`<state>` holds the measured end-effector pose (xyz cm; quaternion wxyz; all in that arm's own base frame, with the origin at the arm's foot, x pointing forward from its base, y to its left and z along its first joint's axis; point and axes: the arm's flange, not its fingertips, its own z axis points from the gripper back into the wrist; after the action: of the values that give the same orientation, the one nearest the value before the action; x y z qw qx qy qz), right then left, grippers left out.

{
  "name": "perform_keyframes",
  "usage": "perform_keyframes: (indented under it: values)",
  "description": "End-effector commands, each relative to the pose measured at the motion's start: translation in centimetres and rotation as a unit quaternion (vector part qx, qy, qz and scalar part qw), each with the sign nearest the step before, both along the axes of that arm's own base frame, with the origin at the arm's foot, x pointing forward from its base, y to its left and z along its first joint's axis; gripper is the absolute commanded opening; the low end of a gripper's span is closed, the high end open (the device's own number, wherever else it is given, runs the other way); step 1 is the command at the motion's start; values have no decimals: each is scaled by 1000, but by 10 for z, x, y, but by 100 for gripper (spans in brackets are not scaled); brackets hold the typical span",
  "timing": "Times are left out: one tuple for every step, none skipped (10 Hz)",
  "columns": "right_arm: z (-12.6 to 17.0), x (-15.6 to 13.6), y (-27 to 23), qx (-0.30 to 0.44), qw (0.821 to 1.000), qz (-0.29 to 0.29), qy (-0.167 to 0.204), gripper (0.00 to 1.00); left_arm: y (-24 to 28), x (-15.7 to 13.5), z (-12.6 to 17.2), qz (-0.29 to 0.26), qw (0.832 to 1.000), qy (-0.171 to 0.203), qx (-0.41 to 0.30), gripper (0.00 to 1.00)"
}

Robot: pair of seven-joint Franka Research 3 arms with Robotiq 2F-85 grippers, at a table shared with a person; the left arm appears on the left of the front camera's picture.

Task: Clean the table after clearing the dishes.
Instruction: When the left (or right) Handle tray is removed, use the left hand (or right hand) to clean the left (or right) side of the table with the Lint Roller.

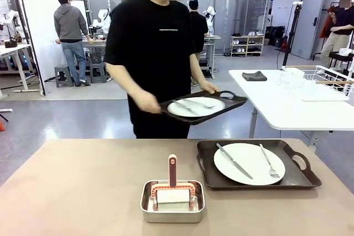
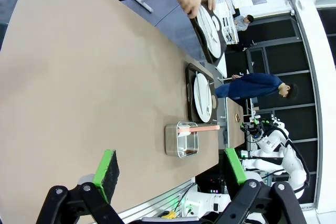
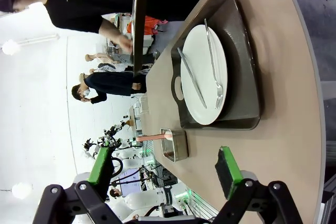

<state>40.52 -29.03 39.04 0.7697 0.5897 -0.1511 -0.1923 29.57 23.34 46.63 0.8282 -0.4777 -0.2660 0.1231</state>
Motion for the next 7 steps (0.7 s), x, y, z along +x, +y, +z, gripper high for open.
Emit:
perform_keyframes:
  values:
    - [2, -1, 0, 0, 1000, -1, -1, 100, 1, -2, -1, -5, 1000, -4, -4, 100]
    - [2, -1, 0, 0, 1000, -1, -1, 100, 1, -2, -1, -5, 1000, -4, -4, 100]
    - [2, -1, 0, 0, 1000, -1, -1, 100, 1, -2, -1, -5, 1000, -4, -4, 100]
    - [2, -1, 0, 0, 1000, -1, -1, 100, 1, -2, -1, -5, 1000, -4, -4, 100]
    - [2, -1, 0, 0, 1000, -1, -1, 100, 1, -2, -1, -5, 1000, -4, -4, 100]
    - [2, -1, 0, 0, 1000, -1, -1, 100, 1, -2, -1, -5, 1000, -4, -4, 100]
    - [2, -1, 0, 0, 1000, -1, -1, 100, 1, -2, -1, -5, 1000, -4, -4, 100]
